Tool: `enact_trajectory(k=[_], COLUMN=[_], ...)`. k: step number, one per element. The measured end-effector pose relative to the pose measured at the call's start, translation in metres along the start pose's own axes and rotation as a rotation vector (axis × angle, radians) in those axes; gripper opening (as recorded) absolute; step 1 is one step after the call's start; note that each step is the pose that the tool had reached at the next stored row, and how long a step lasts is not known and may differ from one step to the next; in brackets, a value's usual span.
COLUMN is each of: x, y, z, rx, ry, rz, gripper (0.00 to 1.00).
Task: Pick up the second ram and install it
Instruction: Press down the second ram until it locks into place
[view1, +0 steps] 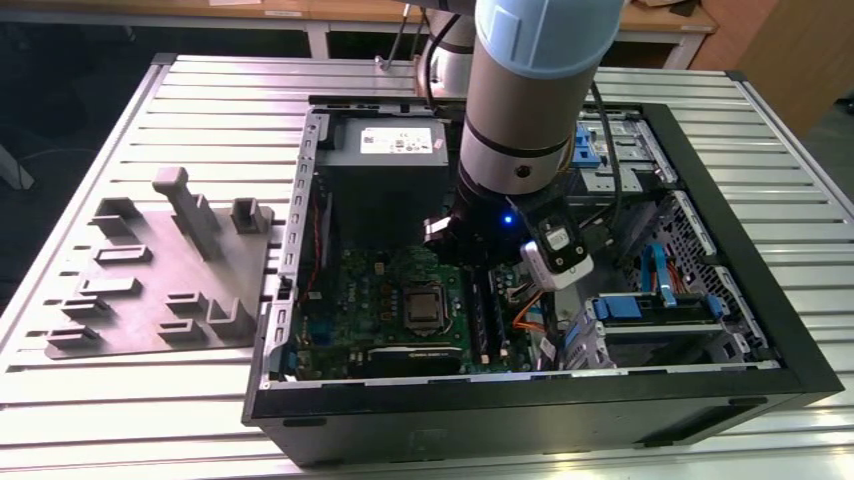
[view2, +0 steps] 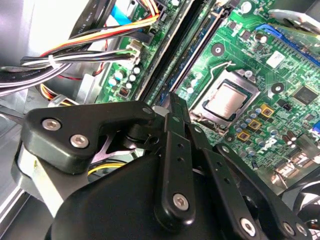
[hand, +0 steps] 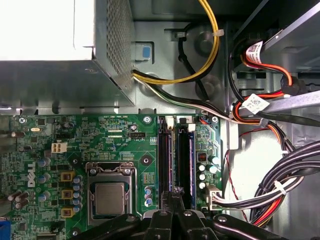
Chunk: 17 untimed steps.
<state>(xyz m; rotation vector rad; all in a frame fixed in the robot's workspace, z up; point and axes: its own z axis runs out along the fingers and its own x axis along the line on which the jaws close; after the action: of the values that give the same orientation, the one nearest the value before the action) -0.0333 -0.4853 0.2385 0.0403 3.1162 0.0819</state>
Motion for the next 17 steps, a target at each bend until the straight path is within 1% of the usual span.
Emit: enact_trajectory(k=[4, 7, 13, 14, 17], x=[0.0, 0.0001, 0.0002, 0.0003, 0.0004], y=[0.0006, 0.0025, 0.0092, 0.0098, 0.0128], z=[0.0, 0.0009, 0.0024, 0.0026, 0.0038], rx=[0.0003, -0.0046, -0.0198, -0.0234, -0.0402], ry=[0.0002, 0.0002, 0.0006, 0.0007, 0.001], rz=[0.0, 0.0, 0.0, 0.0, 0.001], gripper=[0.1, 0.1, 0.1, 0.1, 0.1])
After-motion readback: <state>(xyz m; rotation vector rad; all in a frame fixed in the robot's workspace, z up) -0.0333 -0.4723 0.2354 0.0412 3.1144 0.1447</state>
